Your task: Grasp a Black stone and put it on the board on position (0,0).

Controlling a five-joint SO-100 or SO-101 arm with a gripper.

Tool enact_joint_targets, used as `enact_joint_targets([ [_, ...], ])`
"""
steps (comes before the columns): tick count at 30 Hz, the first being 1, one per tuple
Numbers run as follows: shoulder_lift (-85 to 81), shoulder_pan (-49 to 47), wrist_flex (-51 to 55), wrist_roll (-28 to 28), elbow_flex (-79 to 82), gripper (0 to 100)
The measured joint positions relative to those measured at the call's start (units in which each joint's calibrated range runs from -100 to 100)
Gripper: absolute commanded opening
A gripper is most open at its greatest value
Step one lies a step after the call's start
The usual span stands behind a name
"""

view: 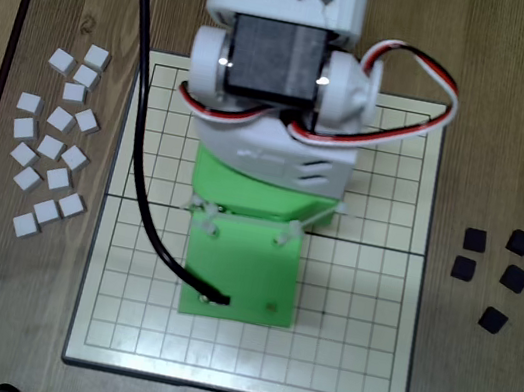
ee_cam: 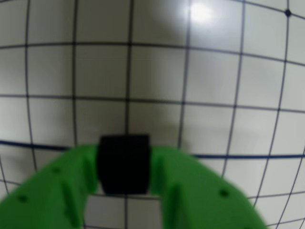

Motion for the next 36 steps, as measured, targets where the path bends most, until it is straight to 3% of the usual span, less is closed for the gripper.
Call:
enact_joint_targets([
  [29,0.00,-0.22,-2.46,0.10,3.04,6],
  [36,0.00,-0.22,-2.46,0.10,3.04,12],
])
